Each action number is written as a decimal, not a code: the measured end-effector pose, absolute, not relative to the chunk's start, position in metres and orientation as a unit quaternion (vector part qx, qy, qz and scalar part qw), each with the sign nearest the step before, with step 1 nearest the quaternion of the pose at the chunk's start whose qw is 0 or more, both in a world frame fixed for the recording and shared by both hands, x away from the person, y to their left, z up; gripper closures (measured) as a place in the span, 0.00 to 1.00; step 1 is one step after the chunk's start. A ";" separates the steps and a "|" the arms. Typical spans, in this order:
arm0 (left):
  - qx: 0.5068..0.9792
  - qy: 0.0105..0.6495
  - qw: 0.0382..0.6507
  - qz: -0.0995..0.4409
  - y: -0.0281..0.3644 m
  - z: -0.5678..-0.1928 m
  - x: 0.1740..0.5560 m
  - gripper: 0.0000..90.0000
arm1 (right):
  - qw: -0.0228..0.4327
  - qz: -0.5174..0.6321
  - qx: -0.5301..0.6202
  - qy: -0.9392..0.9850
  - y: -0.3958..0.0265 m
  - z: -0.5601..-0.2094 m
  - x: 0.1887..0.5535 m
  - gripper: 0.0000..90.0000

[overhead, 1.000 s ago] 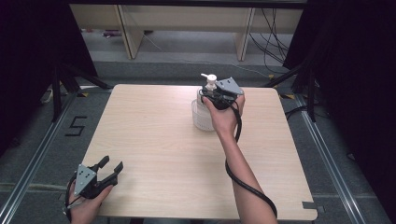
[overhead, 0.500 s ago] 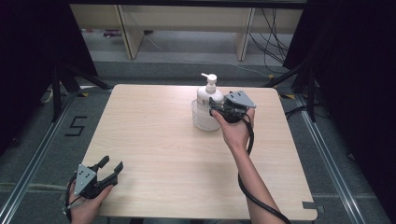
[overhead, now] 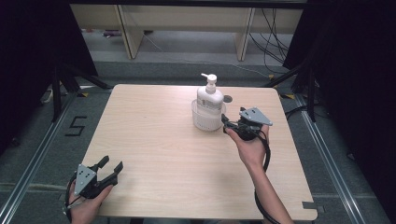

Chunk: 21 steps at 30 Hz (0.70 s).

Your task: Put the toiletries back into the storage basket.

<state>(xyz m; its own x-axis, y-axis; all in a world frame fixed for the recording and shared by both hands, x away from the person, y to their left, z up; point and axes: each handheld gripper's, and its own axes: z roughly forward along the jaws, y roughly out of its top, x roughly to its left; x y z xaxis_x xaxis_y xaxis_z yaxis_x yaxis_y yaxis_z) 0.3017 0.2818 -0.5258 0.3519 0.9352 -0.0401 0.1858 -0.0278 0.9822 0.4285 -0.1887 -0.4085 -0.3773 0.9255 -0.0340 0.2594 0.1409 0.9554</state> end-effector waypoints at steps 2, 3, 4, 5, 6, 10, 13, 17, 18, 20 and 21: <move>0.625 0.448 0.534 0.352 0.282 -0.526 0.302 0.43 | 0.342 0.483 0.440 0.675 -0.195 -0.413 0.423 0.29; 0.625 0.448 0.534 0.352 0.282 -0.526 0.302 0.43 | 0.342 0.483 0.440 0.675 -0.195 -0.413 0.423 0.29; 0.625 0.449 0.533 0.352 0.282 -0.526 0.302 0.43 | 0.339 0.485 0.442 0.674 -0.201 -0.418 0.417 0.30; 0.625 0.449 0.533 0.352 0.282 -0.526 0.302 0.43 | 0.343 0.480 0.436 0.679 -0.205 -0.420 0.415 0.30; 0.625 0.449 0.533 0.352 0.282 -0.526 0.302 0.43 | 0.345 0.478 0.444 0.675 -0.207 -0.423 0.412 0.30; 0.624 0.450 0.532 0.352 0.282 -0.526 0.302 0.43 | 0.329 0.477 0.449 0.681 -0.218 -0.436 0.404 0.30; 0.624 0.450 0.532 0.353 0.282 -0.526 0.302 0.43 | 0.322 0.476 0.459 0.678 -0.225 -0.446 0.397 0.32; 0.624 0.451 0.532 0.353 0.282 -0.526 0.302 0.43 | 0.321 0.471 0.455 0.684 -0.234 -0.461 0.390 0.33; 0.624 0.451 0.531 0.353 0.282 -0.526 0.302 0.43 | 0.316 0.474 0.458 0.682 -0.235 -0.465 0.389 0.33; 0.624 0.452 0.531 0.353 0.282 -0.526 0.302 0.43 | 0.309 0.470 0.466 0.683 -0.240 -0.471 0.385 0.33; 0.624 0.452 0.531 0.353 0.282 -0.526 0.302 0.43 | 0.309 0.470 0.466 0.683 -0.240 -0.471 0.385 0.33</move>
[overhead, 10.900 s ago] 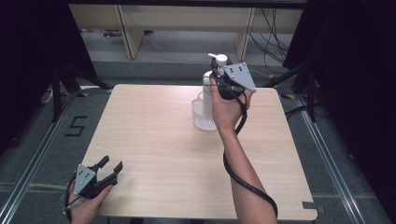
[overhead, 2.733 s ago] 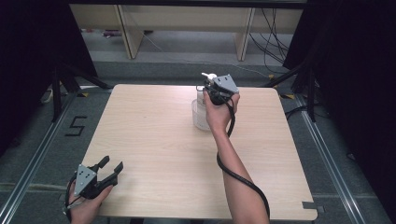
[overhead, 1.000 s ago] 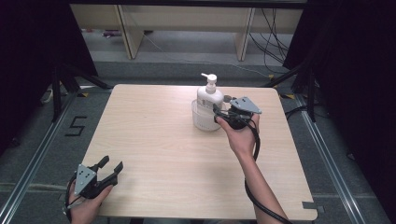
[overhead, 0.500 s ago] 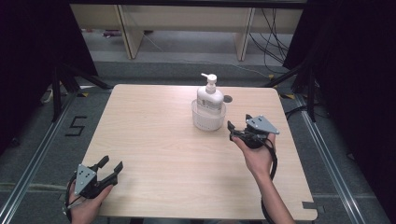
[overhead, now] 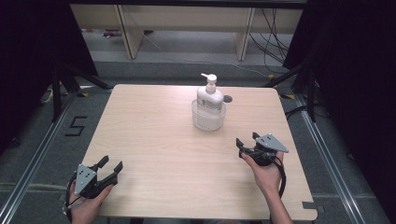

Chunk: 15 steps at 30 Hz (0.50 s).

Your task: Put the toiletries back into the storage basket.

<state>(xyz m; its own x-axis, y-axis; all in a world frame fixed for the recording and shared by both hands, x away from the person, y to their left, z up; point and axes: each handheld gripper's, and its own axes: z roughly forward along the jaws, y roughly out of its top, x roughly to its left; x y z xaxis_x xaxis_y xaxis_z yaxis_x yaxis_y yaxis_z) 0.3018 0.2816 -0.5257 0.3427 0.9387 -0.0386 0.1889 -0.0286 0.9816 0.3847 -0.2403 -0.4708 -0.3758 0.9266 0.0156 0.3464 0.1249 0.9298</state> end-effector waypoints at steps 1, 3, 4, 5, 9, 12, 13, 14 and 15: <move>0.624 0.451 0.531 0.353 0.282 -0.526 0.302 0.43 | 0.308 0.475 0.468 0.679 -0.244 -0.477 0.381 0.34; 0.622 0.451 0.534 0.353 0.281 -0.526 0.302 0.43 | 0.307 0.470 0.476 0.677 -0.245 -0.479 0.377 0.34; 0.623 0.451 0.532 0.354 0.282 -0.526 0.302 0.43 | 0.315 0.469 0.470 0.678 -0.249 -0.485 0.374 0.34; 0.621 0.451 0.534 0.353 0.281 -0.526 0.303 0.43 | 0.309 0.472 0.472 0.677 -0.249 -0.488 0.373 0.34; 0.624 0.452 0.530 0.353 0.282 -0.526 0.302 0.43 | 0.301 0.473 0.480 0.675 -0.251 -0.496 0.365 0.34; 0.623 0.453 0.531 0.353 0.282 -0.526 0.302 0.43 | 0.305 0.472 0.484 0.671 -0.253 -0.499 0.362 0.34; 0.624 0.453 0.530 0.353 0.282 -0.526 0.302 0.43 | 0.306 0.478 0.477 0.671 -0.254 -0.499 0.362 0.34; 0.624 0.453 0.530 0.353 0.282 -0.526 0.302 0.43 | 0.311 0.470 0.483 0.670 -0.254 -0.498 0.360 0.35; 0.622 0.452 0.534 0.353 0.281 -0.526 0.303 0.43 | 0.311 0.479 0.476 0.669 -0.254 -0.499 0.360 0.35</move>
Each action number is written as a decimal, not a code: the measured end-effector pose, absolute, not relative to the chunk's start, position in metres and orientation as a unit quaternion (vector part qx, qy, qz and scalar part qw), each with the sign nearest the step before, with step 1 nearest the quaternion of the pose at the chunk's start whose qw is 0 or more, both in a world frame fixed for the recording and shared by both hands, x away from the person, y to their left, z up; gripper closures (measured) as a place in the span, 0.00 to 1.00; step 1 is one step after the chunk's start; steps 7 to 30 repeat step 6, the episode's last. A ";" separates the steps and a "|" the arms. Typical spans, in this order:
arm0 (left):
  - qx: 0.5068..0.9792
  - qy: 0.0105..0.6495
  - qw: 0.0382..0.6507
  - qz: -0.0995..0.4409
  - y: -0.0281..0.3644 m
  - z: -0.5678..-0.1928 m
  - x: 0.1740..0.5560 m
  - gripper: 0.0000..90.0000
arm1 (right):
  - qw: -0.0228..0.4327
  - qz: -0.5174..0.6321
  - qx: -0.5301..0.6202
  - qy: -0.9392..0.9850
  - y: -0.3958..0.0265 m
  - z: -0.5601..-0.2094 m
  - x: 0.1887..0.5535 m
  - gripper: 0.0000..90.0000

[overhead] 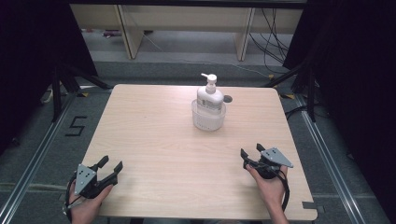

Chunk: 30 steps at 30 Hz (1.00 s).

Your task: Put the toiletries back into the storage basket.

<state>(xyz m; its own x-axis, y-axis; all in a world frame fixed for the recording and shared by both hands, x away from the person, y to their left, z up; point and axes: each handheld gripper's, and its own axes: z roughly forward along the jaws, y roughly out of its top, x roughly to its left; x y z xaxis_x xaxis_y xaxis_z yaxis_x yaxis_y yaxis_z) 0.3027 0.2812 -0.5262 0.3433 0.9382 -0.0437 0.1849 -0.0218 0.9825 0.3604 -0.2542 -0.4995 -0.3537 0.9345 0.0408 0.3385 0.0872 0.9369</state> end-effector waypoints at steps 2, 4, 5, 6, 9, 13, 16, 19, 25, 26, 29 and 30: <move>0.622 0.452 0.533 0.352 0.281 -0.526 0.303 0.43 | 0.308 0.479 0.478 0.668 -0.253 -0.499 0.358 0.35; 0.624 0.454 0.529 0.352 0.282 -0.526 0.302 0.43 | 0.311 0.476 0.475 0.672 -0.254 -0.499 0.357 0.36; 0.624 0.455 0.529 0.353 0.282 -0.526 0.302 0.43 | 0.309 0.481 0.473 0.670 -0.253 -0.499 0.357 0.36; 0.624 0.455 0.529 0.353 0.282 -0.526 0.302 0.43 | 0.309 0.481 0.473 0.670 -0.253 -0.499 0.357 0.36; 0.624 0.455 0.529 0.353 0.282 -0.526 0.302 0.43 | 0.309 0.481 0.473 0.670 -0.253 -0.499 0.357 0.36; 0.624 0.455 0.529 0.353 0.282 -0.526 0.302 0.43 | 0.309 0.481 0.473 0.670 -0.253 -0.499 0.357 0.36; 0.624 0.455 0.529 0.353 0.282 -0.526 0.302 0.43 | 0.309 0.481 0.473 0.670 -0.253 -0.499 0.357 0.36; 0.624 0.455 0.529 0.353 0.282 -0.526 0.302 0.43 | 0.309 0.481 0.473 0.670 -0.253 -0.499 0.357 0.36; 0.624 0.455 0.529 0.353 0.282 -0.526 0.302 0.43 | 0.309 0.481 0.473 0.670 -0.253 -0.499 0.357 0.36; 0.624 0.455 0.529 0.353 0.282 -0.526 0.302 0.43 | 0.309 0.481 0.473 0.670 -0.253 -0.499 0.357 0.36; 0.624 0.455 0.529 0.353 0.282 -0.526 0.302 0.43 | 0.309 0.481 0.473 0.670 -0.253 -0.499 0.357 0.36; 0.624 0.455 0.529 0.353 0.282 -0.526 0.302 0.43 | 0.309 0.481 0.473 0.670 -0.253 -0.499 0.357 0.36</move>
